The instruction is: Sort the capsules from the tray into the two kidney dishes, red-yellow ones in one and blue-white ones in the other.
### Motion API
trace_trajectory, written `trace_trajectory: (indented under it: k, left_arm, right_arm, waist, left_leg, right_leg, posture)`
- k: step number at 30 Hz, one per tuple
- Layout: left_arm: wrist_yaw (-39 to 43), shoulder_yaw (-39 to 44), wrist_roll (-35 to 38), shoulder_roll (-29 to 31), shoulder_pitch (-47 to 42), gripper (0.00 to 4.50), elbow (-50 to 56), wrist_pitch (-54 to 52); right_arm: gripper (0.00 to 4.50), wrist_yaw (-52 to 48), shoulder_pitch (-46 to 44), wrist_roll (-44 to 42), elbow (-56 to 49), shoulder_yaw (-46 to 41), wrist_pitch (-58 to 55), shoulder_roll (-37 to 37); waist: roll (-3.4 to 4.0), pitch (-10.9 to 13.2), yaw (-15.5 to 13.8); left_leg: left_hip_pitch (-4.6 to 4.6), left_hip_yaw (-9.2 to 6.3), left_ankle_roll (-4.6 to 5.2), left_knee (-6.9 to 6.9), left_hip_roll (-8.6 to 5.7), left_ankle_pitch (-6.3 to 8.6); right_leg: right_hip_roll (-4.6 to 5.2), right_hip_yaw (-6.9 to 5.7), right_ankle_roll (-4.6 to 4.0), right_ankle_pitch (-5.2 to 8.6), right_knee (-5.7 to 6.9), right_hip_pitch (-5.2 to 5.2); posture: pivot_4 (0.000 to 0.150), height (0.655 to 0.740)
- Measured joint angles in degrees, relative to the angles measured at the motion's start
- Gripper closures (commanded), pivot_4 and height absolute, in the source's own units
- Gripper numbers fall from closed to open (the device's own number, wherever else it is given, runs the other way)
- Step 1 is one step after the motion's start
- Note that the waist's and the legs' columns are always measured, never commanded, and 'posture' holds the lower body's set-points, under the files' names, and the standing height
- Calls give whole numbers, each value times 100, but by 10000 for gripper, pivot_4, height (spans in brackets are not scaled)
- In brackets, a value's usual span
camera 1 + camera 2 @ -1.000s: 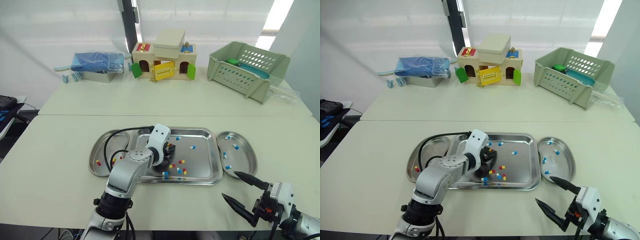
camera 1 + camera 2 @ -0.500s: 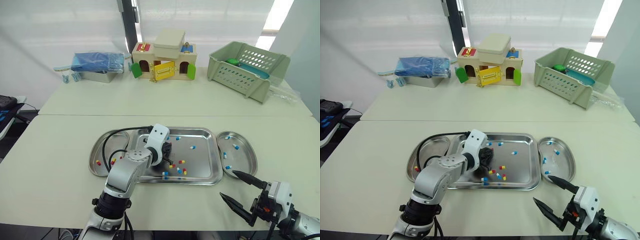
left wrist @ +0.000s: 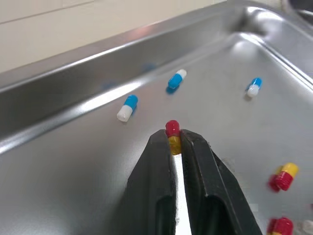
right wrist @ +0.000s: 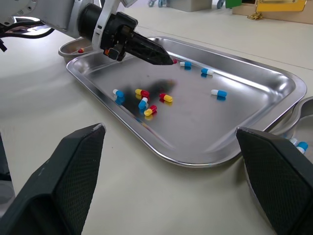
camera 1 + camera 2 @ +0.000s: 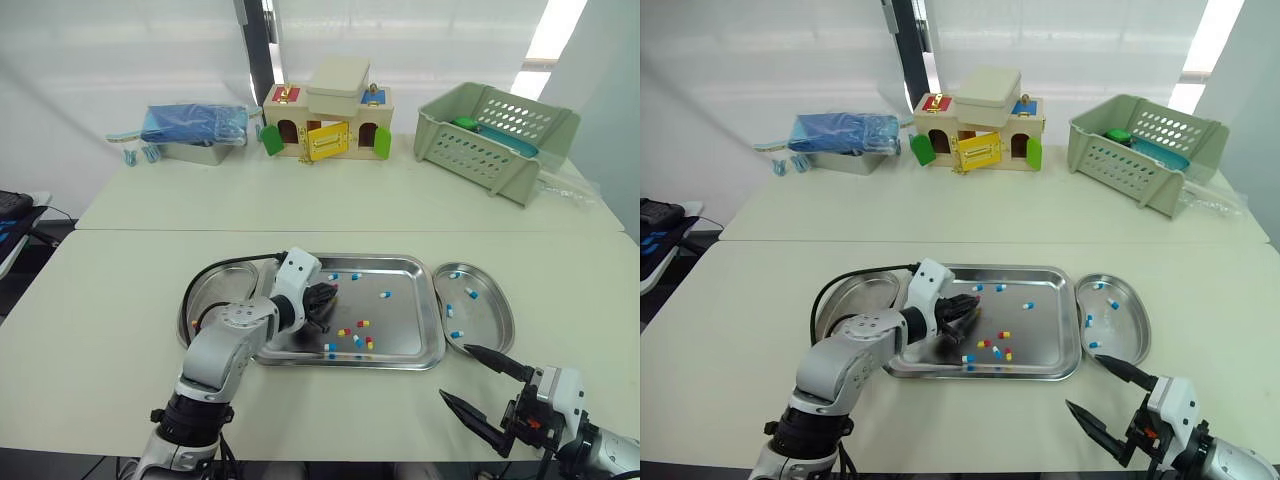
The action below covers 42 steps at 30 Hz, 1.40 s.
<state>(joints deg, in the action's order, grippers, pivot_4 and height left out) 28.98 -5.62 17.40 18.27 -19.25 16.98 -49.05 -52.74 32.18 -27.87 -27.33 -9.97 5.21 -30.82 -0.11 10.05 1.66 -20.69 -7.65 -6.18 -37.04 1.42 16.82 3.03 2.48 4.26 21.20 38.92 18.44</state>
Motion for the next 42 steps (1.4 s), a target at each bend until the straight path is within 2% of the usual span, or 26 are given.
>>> trace_trajectory:
  k: [9, 14, 21, 26, 36, 37, 38, 42]
  left_arm:
    - [533, 1112, 1108, 376, 642, 42346, 624, 52]
    - [540, 1703, 1420, 704, 1204, 42346, 923, 63]
    - [-236, 2370, 1423, 590, 1811, 42346, 1323, 243]
    - [-1184, 2827, 1251, 185, 2089, 42346, 1450, 326]
    - [-1844, 2964, 1036, 180, 2130, 42346, 1450, 291]
    - [-1855, 2963, 1036, 180, 2122, 38010, 1450, 286]
    - [-1880, 2959, 1036, 181, 2115, 36461, 1450, 284]
    - [-1924, 2951, 1016, 181, 2136, 24302, 1439, 316]
  right_arm:
    - [0, -404, 87, -9, 0, -2, 204, -156]
    - [0, -607, 101, -7, 18, 12, 364, -188]
    - [0, -807, -69, 11, 204, 137, 512, -196]
    - [0, -959, -196, 0, 336, 188, 570, -246]
    - [0, -1148, -570, -39, 575, 222, 562, -321]
    - [0, -1157, -568, -39, 579, 222, 562, -321]
    - [0, -1178, -564, -40, 582, 222, 562, -321]
    - [0, -1214, -563, -43, 585, 221, 554, -322]
  waist:
    - [0, 0, 9]
    - [-1, 0, 2]
    - [-2, 1, 3]
    - [-4, 2, 0]
    - [-11, 5, -1]
    - [-11, 5, -2]
    - [-11, 5, -1]
    - [-11, 5, -1]
  left_leg:
    - [0, -1, 4, 2, 1, 2]
    - [2, -2, 12, 1, 1, 7]
    - [2, -2, 16, 3, 2, 9]
    - [2, -4, 21, 2, 1, 12]
    - [1, -4, 19, 2, 1, 11]
    - [1, -4, 19, 3, 1, 11]
    - [1, -3, 19, 3, 1, 11]
    - [2, -3, 19, 3, 1, 12]
  right_leg:
    - [0, 0, 0, 0, -2, 0]
    - [0, 0, 0, 0, -1, -1]
    - [1, 0, 0, 0, -5, -1]
    - [1, -1, 0, 0, -4, -3]
    - [1, -2, 0, 0, -5, -2]
    - [1, -2, 0, 0, -5, -2]
    - [1, -2, 0, 0, -5, -2]
    - [1, -2, 0, 0, -5, -2]
  posture:
    - [1500, 7400]
    - [1500, 7400]
    - [1500, 7400]
    - [1500, 7400]
    - [1500, 7400]
    - [1500, 7400]
    - [1500, 7400]
    - [1500, 7400]
